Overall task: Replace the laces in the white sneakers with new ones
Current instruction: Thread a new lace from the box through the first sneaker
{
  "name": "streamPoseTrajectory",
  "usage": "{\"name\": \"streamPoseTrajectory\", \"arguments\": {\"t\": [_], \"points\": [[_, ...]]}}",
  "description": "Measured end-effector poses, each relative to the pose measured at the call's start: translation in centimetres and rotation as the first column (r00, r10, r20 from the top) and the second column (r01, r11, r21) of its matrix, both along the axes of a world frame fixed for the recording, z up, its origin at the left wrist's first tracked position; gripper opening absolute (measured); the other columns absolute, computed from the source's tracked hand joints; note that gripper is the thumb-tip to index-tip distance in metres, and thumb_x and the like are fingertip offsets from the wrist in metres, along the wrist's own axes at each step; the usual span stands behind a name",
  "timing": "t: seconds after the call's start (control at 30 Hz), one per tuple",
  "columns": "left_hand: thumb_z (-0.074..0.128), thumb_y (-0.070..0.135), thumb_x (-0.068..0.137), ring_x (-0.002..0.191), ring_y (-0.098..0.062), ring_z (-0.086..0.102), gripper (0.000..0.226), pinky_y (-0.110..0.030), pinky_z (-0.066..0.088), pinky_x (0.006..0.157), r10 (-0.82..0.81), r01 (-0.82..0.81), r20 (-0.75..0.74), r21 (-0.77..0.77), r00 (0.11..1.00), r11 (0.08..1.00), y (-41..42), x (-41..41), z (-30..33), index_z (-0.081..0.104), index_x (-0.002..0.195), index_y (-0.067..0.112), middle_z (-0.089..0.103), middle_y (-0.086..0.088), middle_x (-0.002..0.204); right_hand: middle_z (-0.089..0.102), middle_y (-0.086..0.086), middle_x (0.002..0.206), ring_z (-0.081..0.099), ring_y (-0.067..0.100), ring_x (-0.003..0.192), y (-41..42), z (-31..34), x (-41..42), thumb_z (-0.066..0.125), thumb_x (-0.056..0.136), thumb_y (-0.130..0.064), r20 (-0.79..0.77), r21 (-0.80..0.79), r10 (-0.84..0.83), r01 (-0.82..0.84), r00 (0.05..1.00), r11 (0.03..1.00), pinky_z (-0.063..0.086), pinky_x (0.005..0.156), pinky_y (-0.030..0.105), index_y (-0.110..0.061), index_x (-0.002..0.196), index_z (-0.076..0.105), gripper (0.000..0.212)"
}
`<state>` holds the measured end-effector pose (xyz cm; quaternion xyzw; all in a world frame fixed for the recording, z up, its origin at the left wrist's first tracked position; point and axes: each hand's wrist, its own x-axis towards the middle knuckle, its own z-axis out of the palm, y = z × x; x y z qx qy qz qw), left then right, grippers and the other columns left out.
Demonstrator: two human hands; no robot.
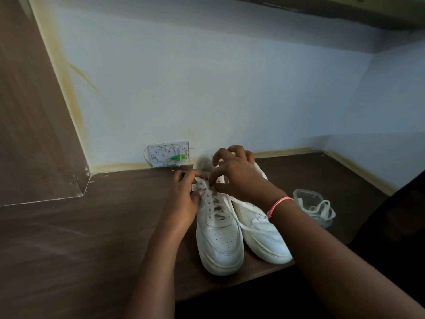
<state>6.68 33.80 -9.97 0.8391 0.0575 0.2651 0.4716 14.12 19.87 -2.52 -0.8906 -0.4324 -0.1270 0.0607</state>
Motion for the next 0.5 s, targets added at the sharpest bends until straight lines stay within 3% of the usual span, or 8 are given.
{"name": "streamPoseTrajectory", "arguments": {"t": [0.13,0.27,0.33,0.43,0.5], "points": [[0.06,-0.002,0.09,0.089,-0.014,0.062,0.055,-0.029,0.057,0.076,-0.048,0.049,0.03,-0.034,0.998,0.998,0.2,-0.2,-0.1,0.052,0.093,0.053,0.042,0.012,0.107,0.044,-0.014,0.121,0.023,0.018,0.125,-0.8,0.3,1.2,0.073,0.081,-0.042,-0.243,0.039,0.017,-0.007,0.97,0.999,0.013,0.091,0.031,-0.042,0.091,0.072,0.01],[0.062,0.001,0.09,0.09,-0.015,0.063,0.056,-0.028,0.059,0.073,-0.045,0.046,0.024,-0.036,0.999,0.998,0.3,0.1,-0.2,0.052,0.094,0.056,0.045,0.01,0.107,0.046,-0.01,0.12,0.028,0.02,0.121,0.4,0.1,1.6,0.073,0.082,-0.038,-0.225,-0.018,-0.007,0.003,0.974,1.0,0.02,0.091,0.035,-0.039,0.09,0.07,0.008],[0.065,0.002,0.088,0.093,-0.013,0.063,0.052,-0.029,0.058,0.076,-0.045,0.046,0.016,-0.051,0.999,0.998,0.5,-0.1,-0.2,0.054,0.099,0.052,0.048,0.011,0.109,0.047,-0.01,0.119,0.029,0.021,0.119,1.1,-0.4,1.5,0.074,0.081,-0.036,-0.179,-0.003,-0.044,0.044,0.983,0.999,0.02,0.088,0.034,-0.038,0.092,0.072,0.011],[0.078,0.011,0.08,0.093,-0.008,0.062,0.032,-0.016,0.052,0.074,-0.038,0.037,-0.006,-0.081,0.999,0.996,1.0,-0.5,-0.1,0.06,0.098,0.03,0.056,0.011,0.108,0.048,-0.01,0.119,0.031,0.022,0.121,1.1,-1.3,1.2,0.073,0.081,-0.035,-0.228,0.073,-0.128,0.148,0.965,0.986,0.022,0.09,0.035,-0.037,0.093,0.072,0.012],[0.081,0.018,0.078,0.08,-0.012,0.065,0.022,-0.027,0.056,0.072,0.007,-0.007,-0.002,-0.073,1.0,0.997,0.7,-0.5,-0.2,0.062,0.084,0.029,0.059,0.009,0.1,0.048,-0.01,0.122,0.03,0.023,0.124,0.8,-1.9,0.9,0.071,0.085,-0.036,-0.273,0.121,-0.166,0.205,0.948,0.971,0.02,0.091,0.035,-0.036,0.097,0.071,0.013]]}}
